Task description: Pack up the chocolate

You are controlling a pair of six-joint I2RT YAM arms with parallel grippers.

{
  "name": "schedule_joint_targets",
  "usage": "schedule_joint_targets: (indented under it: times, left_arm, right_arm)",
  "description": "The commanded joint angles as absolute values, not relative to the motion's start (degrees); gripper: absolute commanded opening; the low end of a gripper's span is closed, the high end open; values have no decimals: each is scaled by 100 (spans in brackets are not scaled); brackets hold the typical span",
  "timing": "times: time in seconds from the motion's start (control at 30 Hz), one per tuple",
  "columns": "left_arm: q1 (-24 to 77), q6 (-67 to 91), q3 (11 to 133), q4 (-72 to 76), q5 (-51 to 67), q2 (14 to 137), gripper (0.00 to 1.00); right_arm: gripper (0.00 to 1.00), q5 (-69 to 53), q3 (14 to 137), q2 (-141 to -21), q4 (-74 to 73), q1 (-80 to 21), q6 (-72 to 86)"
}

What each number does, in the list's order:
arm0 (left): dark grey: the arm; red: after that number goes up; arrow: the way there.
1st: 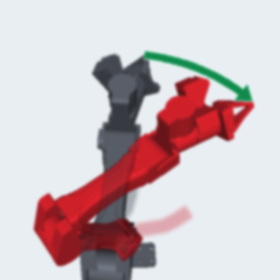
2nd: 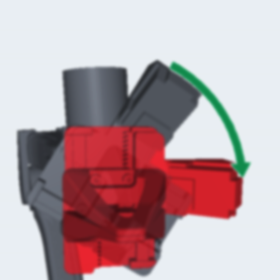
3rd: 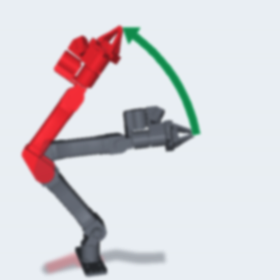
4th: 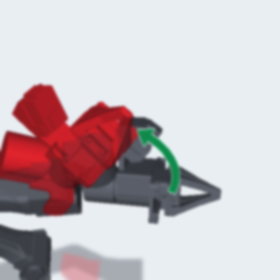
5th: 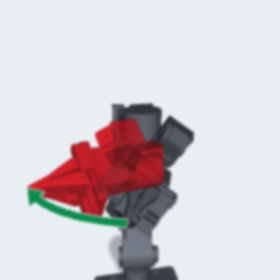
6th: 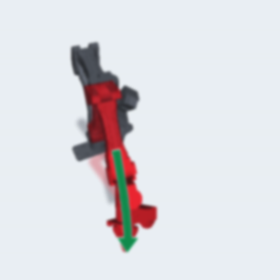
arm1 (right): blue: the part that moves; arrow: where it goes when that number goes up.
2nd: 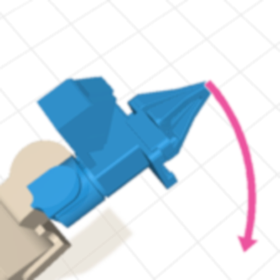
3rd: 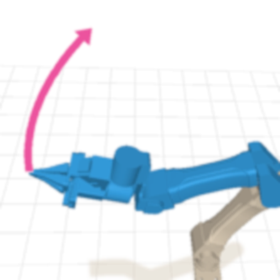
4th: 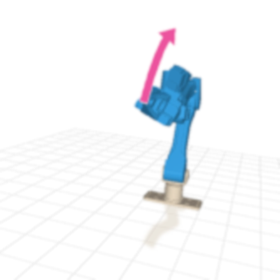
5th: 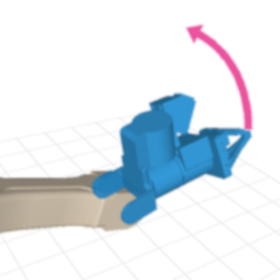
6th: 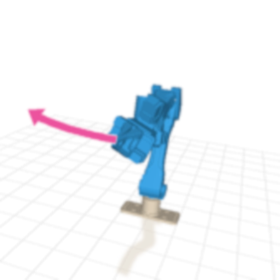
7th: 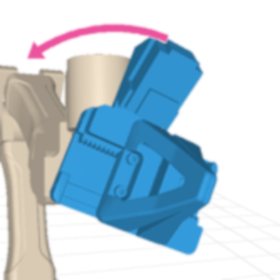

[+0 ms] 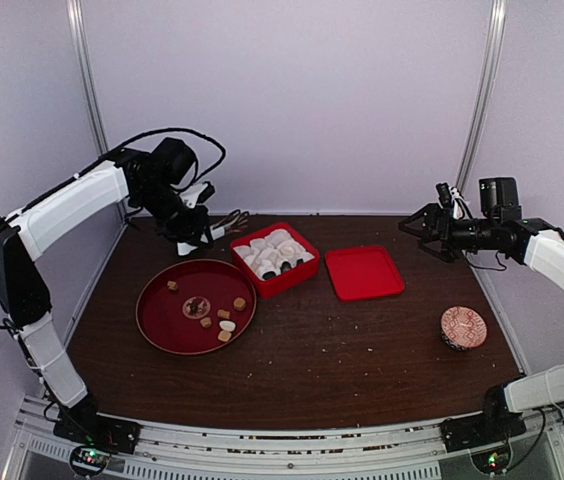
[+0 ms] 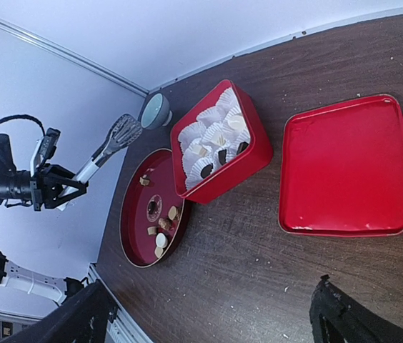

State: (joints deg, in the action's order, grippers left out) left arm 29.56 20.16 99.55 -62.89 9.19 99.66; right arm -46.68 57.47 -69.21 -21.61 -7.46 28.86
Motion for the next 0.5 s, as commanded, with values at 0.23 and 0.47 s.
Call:
schedule_joint_targets:
  times: [0.23, 0.47]
  left_arm:
    - [2900, 2150, 11017, -6177, 773, 11158, 18]
    - [2838, 2048, 11097, -6384, 653, 11384, 18]
  right_arm:
    - [100, -4614, 5667, -6759, -2084, -791, 2890]
    - [100, -4588, 5677, -6749, -2171, -791, 2830]
